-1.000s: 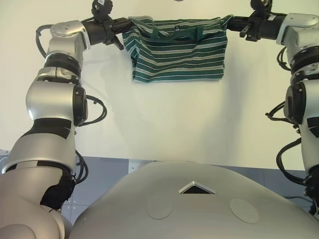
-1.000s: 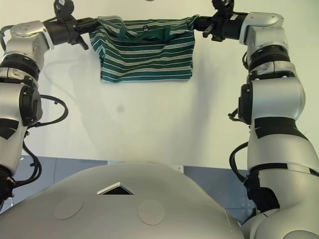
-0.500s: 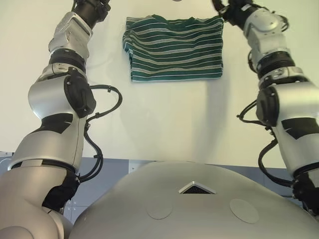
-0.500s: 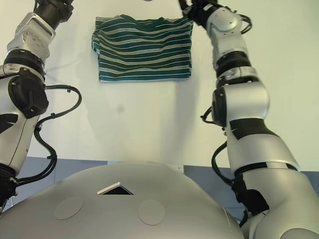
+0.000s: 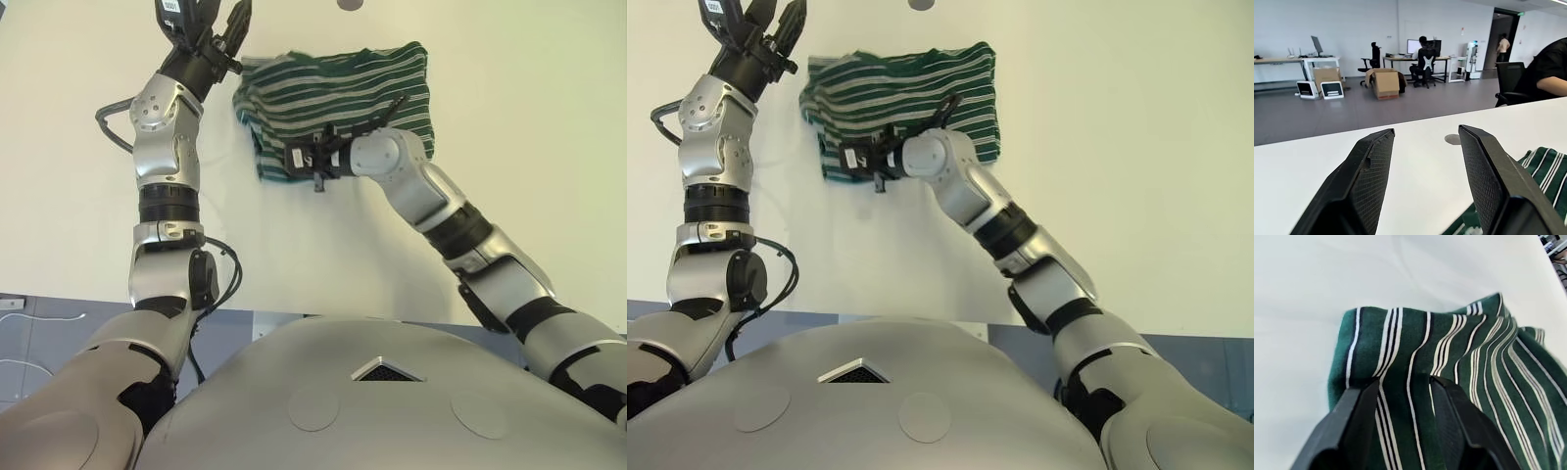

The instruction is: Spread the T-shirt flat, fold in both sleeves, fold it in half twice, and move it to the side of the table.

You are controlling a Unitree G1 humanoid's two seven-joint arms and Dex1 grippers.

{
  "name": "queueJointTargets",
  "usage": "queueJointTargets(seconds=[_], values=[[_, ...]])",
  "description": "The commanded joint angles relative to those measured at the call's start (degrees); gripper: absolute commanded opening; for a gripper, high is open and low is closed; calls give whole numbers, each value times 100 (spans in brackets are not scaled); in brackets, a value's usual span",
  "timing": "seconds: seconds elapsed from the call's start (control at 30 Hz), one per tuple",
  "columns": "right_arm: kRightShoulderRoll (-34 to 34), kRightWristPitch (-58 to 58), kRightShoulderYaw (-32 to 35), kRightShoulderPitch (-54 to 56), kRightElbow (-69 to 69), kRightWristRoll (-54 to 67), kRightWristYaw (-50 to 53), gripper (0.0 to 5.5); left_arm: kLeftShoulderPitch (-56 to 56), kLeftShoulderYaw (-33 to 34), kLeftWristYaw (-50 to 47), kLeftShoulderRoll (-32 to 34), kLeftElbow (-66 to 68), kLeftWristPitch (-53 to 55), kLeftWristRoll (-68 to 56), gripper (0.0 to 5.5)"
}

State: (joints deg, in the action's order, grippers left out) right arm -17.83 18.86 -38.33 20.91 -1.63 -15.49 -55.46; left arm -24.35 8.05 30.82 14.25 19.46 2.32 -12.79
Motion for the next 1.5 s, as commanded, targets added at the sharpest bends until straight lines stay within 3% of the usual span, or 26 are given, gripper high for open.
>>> queueJointTargets(seconds=[0.03,0.07,0.13,0.27,0.37,0.5,0.63,0.8,1.0,1.37,1.5], values=[[-2185,-232,385,-1698,-860,299,-828,194,340,-87,402,661,-1029,481,-7,240],[-2972,-754,781,-2221,-935,332,-802,194,455,-48,668,969,-1337,574,-82,240],[-3790,-1611,1491,-2747,-922,440,-609,194,755,-46,1158,1455,-1910,668,-182,240],[-3972,-2292,3066,-2917,-1115,1041,-11,194,1573,-1155,2552,2284,-2693,-172,357,240],[-3964,-2260,3707,-3257,-1540,1583,34,194,1961,-1721,3137,2611,-3124,-708,562,240],[-4054,-1648,4578,-4555,-2385,2628,-402,194,2009,-2650,3493,2626,-3501,-1258,1163,240],[-3950,-1949,4397,-4767,-2048,2454,-568,272,1754,-3389,3311,2231,-3047,-1510,1856,245],[-3436,-2158,3879,-4581,-1882,2123,-205,272,1437,-3773,3097,1995,-2471,-1817,2419,245],[-3354,-2019,3319,-4285,-1627,1695,-183,272,1367,-4075,3355,2109,-2132,-1801,2631,245],[-3389,-1587,3076,-4076,-1596,1737,-235,64,1112,-4145,3204,2130,-1598,-1191,2846,42],[-3408,-918,3196,-3948,-2098,2513,-508,14,1142,-3860,3968,2331,-2431,-240,1627,0]])
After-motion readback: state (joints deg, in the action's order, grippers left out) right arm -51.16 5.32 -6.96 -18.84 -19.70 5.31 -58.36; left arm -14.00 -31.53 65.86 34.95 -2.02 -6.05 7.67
